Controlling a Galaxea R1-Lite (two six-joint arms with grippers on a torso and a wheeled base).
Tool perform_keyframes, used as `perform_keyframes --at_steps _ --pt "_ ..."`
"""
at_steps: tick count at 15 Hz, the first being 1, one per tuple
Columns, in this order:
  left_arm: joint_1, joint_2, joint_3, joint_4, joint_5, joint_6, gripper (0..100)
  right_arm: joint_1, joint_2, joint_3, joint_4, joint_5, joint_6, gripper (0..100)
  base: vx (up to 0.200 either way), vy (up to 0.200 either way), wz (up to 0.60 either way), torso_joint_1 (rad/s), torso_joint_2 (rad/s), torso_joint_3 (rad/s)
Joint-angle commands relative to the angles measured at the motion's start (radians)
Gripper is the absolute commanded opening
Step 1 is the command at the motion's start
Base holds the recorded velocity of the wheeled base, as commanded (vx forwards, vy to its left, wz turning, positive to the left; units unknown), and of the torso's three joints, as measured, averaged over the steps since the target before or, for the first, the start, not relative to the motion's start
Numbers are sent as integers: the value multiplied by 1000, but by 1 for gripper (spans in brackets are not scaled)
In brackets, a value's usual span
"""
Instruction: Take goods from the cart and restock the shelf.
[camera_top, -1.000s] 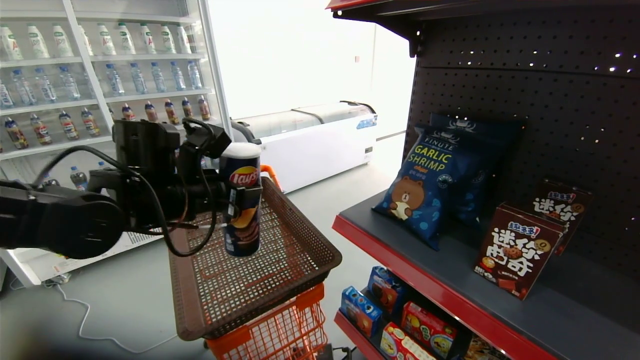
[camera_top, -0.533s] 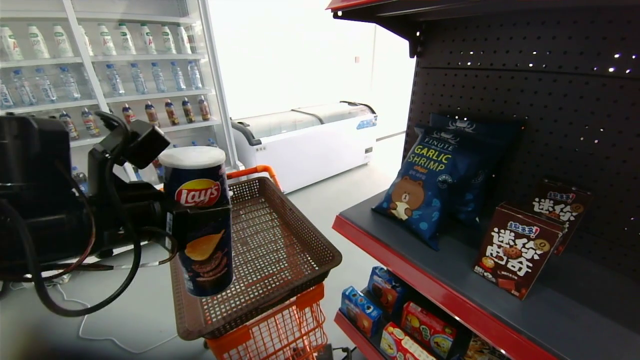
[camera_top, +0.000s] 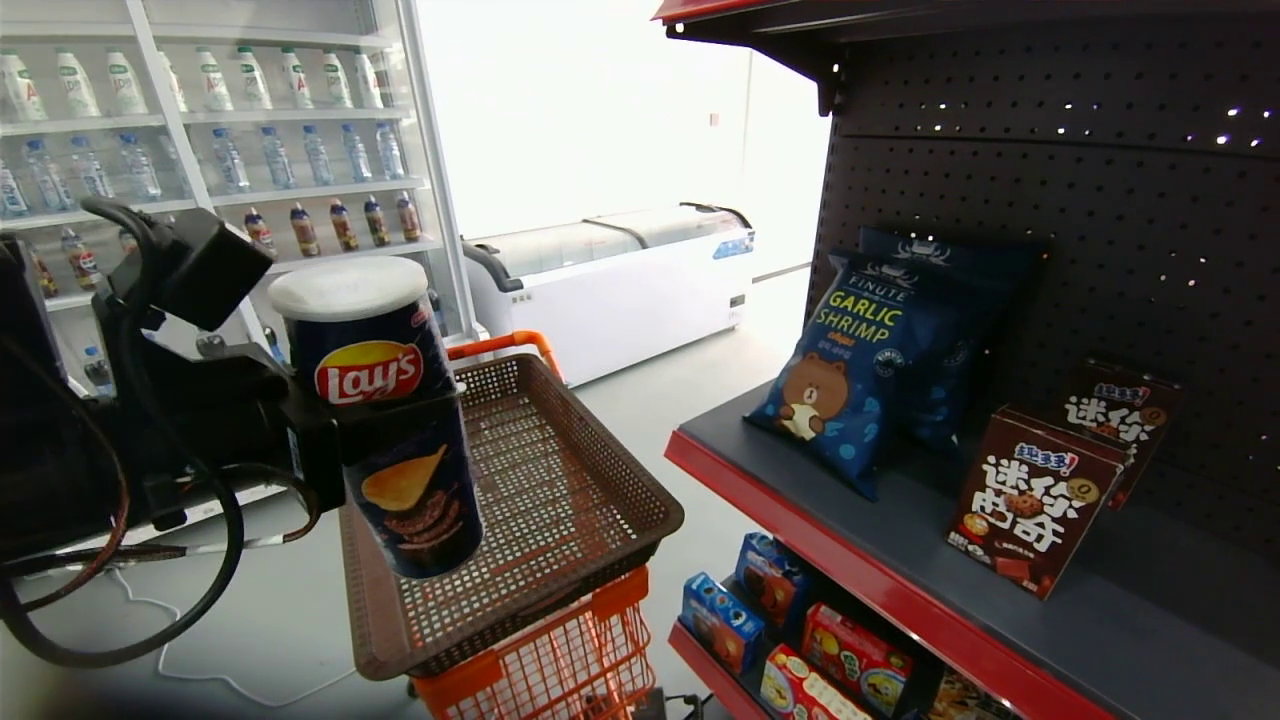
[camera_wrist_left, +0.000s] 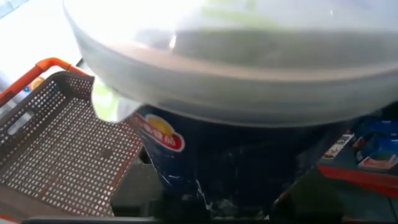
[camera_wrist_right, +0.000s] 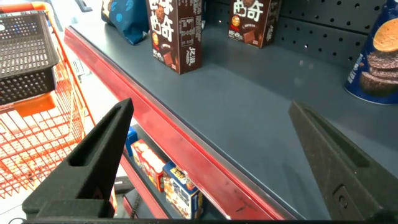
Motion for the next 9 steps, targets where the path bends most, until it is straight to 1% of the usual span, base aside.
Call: perform_keyframes --at_steps 1,2,3,6,8,9 --pt "11 9 -32 15 -18 -5 0 0 0 0 0 0 -1 100 0 0 0 0 0 0" --pt "6 6 -38 61 -35 -26 0 0 0 0 2 0 -1 100 0 0 0 0 0 0" --pt "2 5 -40 89 -50 -28 0 0 0 0 2 1 -1 100 0 0 0 0 0 0" --pt "-14 19 -41 99 -61 -26 0 0 0 0 2 1 -1 100 0 0 0 0 0 0" --pt "-54 22 -40 96 -70 -26 0 0 0 0 2 1 -2 100 0 0 0 0 0 0" --pt "-60 22 -38 96 -101 -26 0 0 0 0 2 1 -2 100 0 0 0 0 0 0"
